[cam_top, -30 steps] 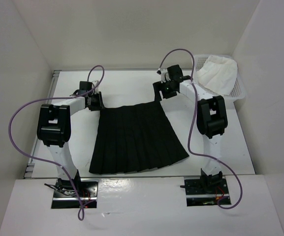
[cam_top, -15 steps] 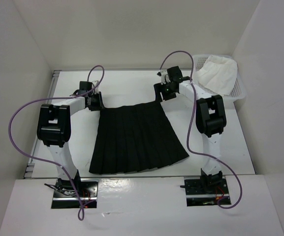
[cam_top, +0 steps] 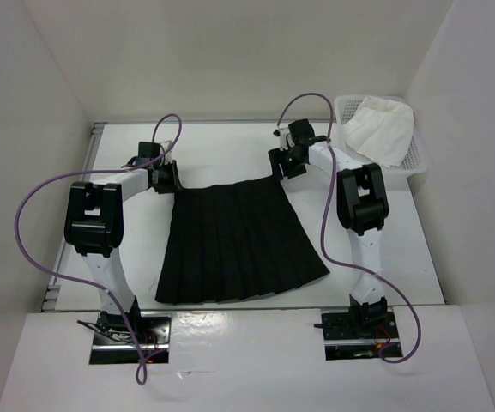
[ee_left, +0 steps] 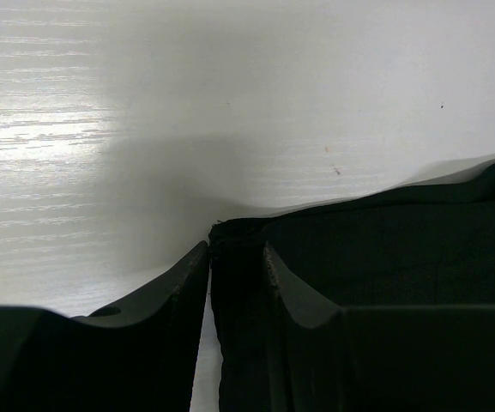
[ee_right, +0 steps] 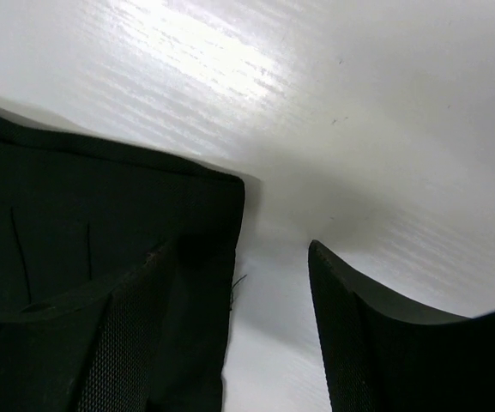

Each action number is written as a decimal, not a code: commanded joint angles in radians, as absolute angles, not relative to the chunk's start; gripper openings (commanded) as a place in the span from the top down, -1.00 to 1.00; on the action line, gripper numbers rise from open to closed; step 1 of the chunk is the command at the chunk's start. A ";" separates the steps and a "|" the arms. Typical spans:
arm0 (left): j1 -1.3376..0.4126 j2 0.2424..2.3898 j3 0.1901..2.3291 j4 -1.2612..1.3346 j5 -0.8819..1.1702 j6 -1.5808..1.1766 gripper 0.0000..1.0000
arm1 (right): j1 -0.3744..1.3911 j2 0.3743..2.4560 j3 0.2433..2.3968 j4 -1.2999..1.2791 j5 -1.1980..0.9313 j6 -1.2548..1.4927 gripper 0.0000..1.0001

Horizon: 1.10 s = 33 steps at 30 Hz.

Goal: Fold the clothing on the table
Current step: Fold the skirt

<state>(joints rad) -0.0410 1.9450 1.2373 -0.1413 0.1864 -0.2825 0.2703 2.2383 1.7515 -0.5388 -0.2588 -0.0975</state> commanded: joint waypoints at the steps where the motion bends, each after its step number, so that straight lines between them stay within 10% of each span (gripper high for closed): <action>1: -0.043 1.901 1.239 -0.132 0.212 -0.255 0.25 | 0.282 2.258 1.815 -0.531 -0.241 -0.095 -0.35; 33: -0.052 1.901 1.239 -0.132 0.239 -0.255 0.45 | 0.327 2.286 1.805 -0.531 -0.232 -0.114 0.31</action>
